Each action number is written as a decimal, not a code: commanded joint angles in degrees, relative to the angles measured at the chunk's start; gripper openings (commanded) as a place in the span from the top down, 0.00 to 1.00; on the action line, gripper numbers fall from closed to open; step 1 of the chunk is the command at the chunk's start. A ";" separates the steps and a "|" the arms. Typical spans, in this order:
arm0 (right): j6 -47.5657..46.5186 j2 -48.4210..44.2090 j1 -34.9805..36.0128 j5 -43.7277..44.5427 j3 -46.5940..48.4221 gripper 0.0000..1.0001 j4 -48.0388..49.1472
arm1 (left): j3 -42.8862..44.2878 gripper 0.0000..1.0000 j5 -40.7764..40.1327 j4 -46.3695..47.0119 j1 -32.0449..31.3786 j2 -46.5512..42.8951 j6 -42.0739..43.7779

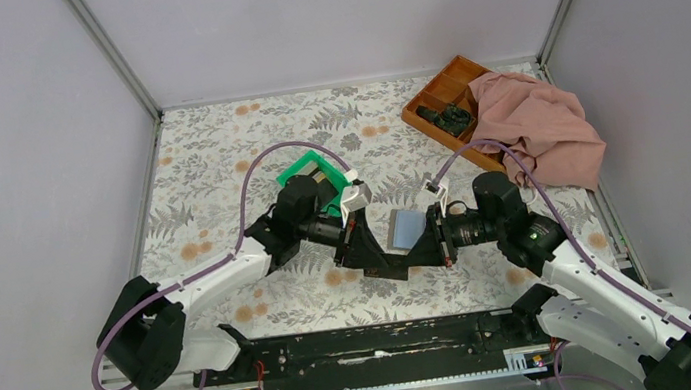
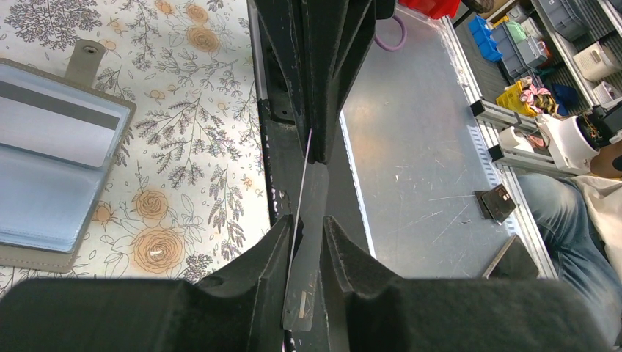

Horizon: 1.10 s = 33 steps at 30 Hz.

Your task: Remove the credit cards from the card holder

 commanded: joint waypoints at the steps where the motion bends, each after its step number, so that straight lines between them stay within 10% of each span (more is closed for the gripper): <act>1: -0.57 -0.12 0.30 -0.56 2.08 1.00 0.78 | 2.54 0.71 -0.08 0.62 -0.32 0.32 0.11; 29: -0.29 0.07 0.29 -1.57 1.87 1.00 0.86 | 6.62 0.85 1.89 -6.00 -0.32 2.39 4.74; 33: -0.24 0.16 0.29 -1.57 1.71 1.00 0.84 | 6.84 1.00 1.85 -6.36 -0.34 2.64 5.25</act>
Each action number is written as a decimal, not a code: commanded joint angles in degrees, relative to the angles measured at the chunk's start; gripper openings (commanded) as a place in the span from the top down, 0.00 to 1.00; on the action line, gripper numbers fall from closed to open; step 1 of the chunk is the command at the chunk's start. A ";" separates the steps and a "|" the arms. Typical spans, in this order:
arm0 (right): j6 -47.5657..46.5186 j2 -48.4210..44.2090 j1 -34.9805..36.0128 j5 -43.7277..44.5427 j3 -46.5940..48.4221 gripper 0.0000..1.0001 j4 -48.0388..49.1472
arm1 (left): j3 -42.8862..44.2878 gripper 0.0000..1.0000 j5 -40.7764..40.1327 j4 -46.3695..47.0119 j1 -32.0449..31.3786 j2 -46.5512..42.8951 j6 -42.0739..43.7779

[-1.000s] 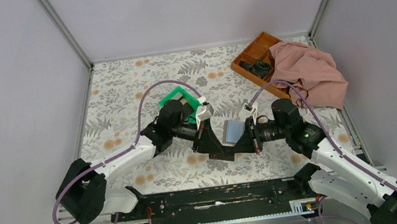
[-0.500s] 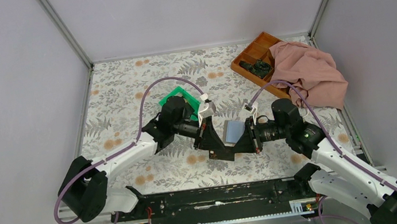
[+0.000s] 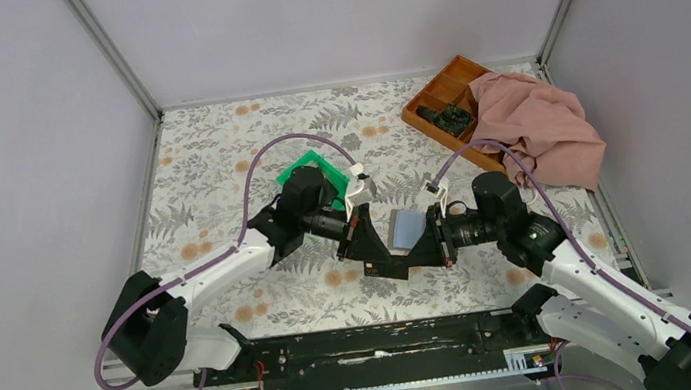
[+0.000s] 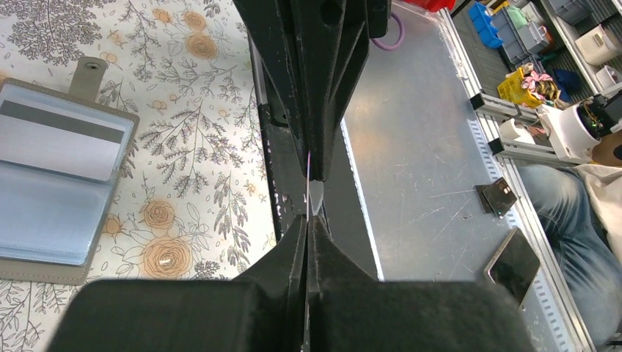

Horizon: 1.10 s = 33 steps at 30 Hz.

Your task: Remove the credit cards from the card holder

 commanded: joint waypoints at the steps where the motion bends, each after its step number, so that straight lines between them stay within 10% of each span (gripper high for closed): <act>1: -0.11 0.06 0.29 -1.25 1.66 1.00 1.11 | 2.01 1.00 0.57 -1.65 -0.28 0.60 2.22; 8: -0.02 -2.20 0.29 4.40 1.36 1.00 1.36 | 0.28 1.00 -4.34 -1.30 0.73 -2.57 4.19; 10: 0.30 -3.41 0.29 8.10 1.22 0.63 1.07 | -0.06 1.00 -6.92 -1.07 1.76 -3.31 4.60; 17: -0.99 -4.86 0.29 20.50 1.33 0.36 -3.01 | -0.88 1.00 -11.15 2.91 10.20 -1.19 3.21; 33: -1.81 11.34 0.28 27.41 -4.98 0.34 8.41 | 16.70 1.00 -14.55 -3.68 26.28 17.38 11.15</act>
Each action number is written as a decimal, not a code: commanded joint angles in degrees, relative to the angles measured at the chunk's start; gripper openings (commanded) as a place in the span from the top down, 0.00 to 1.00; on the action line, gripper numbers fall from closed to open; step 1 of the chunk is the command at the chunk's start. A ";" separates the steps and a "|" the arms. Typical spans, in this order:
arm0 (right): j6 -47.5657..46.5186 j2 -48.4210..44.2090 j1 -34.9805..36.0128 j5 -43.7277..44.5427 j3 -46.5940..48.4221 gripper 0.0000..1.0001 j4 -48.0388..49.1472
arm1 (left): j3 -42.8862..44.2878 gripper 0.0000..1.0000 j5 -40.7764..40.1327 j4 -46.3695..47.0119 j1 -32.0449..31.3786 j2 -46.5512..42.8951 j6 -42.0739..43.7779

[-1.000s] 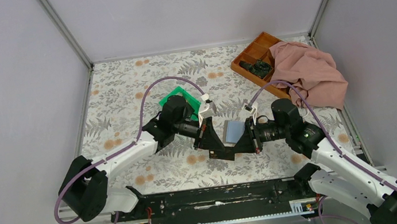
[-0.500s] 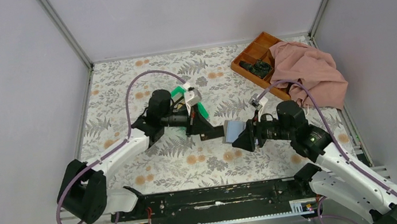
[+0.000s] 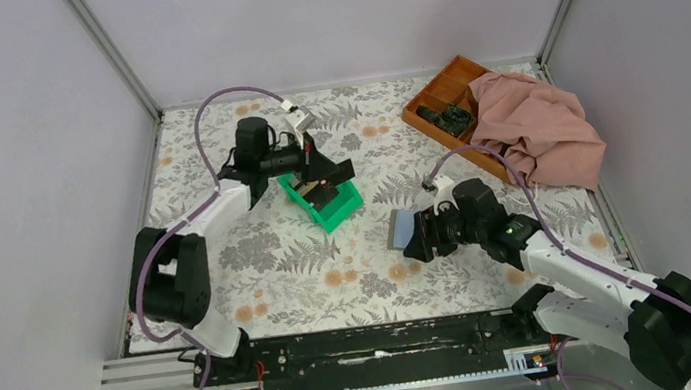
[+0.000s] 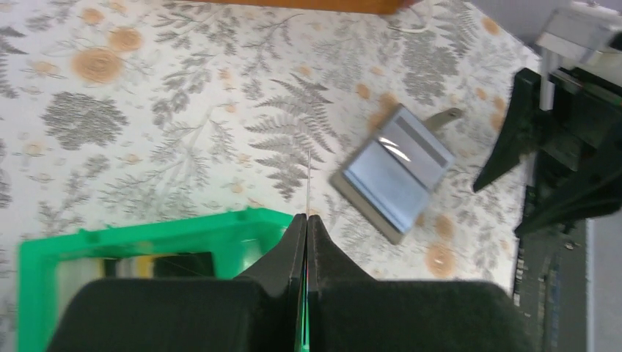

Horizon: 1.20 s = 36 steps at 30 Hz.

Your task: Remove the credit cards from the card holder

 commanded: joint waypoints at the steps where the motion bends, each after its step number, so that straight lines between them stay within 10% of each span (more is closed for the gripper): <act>1: -1.45 3.86 0.31 1.36 -0.07 0.34 6.72 | 6.19 1.00 -2.59 -3.40 0.97 5.68 5.11; 36: -0.69 5.84 0.32 -0.39 -1.53 0.34 9.84 | -2.10 1.00 -9.31 10.74 6.97 9.29 1.49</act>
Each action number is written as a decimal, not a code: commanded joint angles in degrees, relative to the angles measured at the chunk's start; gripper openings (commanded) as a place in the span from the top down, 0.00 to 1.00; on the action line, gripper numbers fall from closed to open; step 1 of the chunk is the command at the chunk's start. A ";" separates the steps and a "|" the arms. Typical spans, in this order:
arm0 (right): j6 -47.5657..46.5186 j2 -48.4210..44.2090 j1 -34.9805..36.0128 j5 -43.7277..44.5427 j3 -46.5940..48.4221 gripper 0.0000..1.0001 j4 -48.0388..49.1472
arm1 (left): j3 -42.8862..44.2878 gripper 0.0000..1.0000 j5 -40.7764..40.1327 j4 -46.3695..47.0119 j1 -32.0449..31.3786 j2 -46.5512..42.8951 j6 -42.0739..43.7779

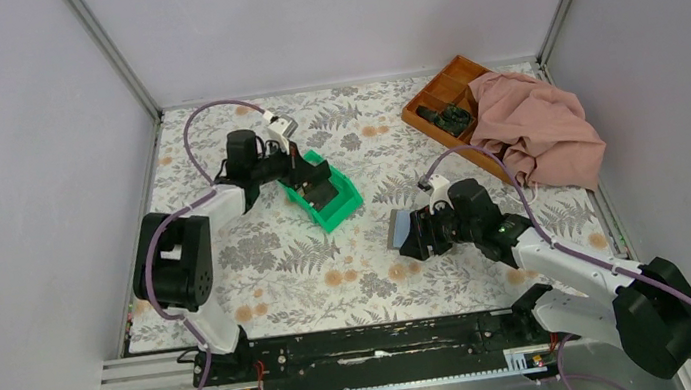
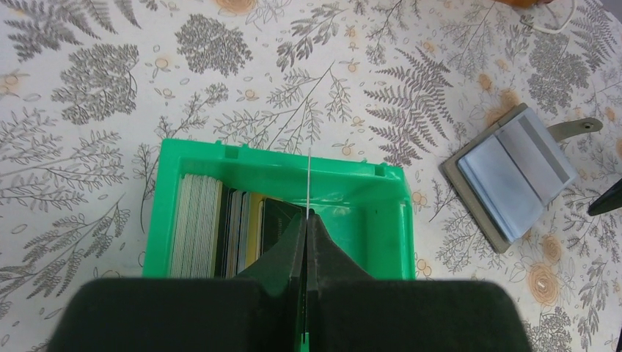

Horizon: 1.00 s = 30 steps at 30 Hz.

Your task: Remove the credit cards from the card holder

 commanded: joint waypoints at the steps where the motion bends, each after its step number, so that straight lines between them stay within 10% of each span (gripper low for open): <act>1: -0.47 -0.41 0.32 -0.37 0.12 0.34 2.52 | 1.15 1.00 0.36 2.32 0.35 2.82 0.18; 15: -0.51 0.12 0.32 -0.90 0.13 0.34 2.91 | 1.61 0.66 -2.78 1.39 0.33 2.94 -0.10; 23: -0.56 -0.81 0.32 1.61 0.30 0.34 2.11 | -1.95 0.67 -7.83 5.34 0.19 -2.80 -1.13; 30: 4.56 -4.73 0.02 24.64 1.51 0.39 -4.55 | -9.51 0.71 -25.45 8.90 -10.05 -15.54 -1.79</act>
